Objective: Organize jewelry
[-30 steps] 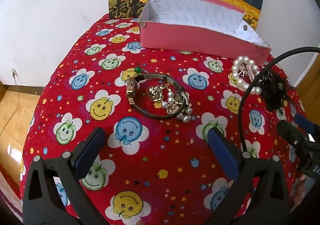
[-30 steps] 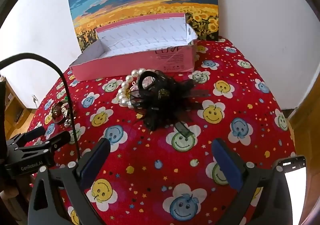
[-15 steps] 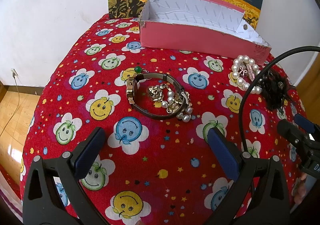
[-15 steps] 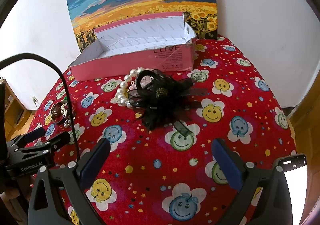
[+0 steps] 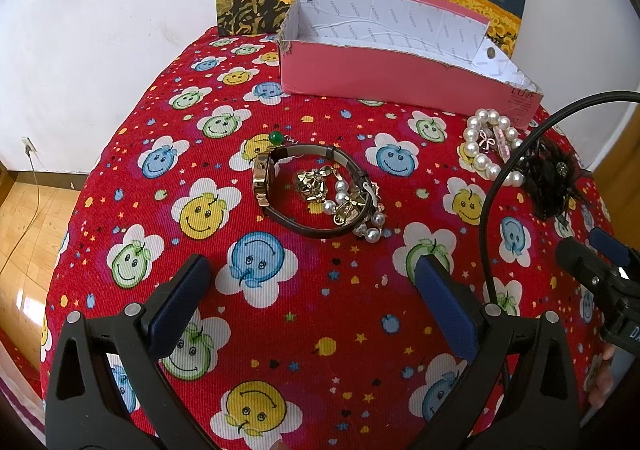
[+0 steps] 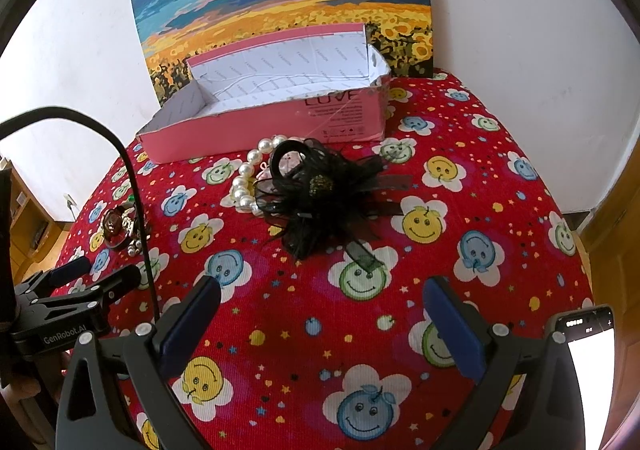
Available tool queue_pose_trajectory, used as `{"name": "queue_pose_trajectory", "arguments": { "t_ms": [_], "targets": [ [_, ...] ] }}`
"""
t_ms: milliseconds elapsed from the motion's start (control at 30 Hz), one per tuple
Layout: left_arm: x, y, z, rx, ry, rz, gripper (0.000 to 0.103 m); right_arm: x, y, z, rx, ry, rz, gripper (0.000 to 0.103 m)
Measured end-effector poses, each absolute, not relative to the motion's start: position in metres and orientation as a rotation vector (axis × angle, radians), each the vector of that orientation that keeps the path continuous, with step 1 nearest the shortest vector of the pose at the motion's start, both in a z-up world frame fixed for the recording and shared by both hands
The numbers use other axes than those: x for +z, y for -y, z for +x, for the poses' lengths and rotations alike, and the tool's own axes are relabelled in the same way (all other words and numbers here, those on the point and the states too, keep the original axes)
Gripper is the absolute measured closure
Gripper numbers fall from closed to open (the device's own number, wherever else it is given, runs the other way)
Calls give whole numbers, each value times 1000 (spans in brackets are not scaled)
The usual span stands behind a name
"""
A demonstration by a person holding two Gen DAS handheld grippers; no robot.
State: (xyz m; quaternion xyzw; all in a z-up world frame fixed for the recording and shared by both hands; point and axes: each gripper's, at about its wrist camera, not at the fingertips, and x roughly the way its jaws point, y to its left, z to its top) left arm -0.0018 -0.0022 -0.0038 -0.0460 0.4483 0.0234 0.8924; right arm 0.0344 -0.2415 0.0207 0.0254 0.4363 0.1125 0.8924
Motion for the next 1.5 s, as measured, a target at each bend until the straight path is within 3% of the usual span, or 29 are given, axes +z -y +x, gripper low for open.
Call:
{"name": "queue_pose_trajectory", "arguments": {
  "t_ms": [1500],
  "targets": [
    [-1, -11, 30, 18, -917, -87, 0, 33, 256, 53, 234, -924, 109, 0]
  ]
}}
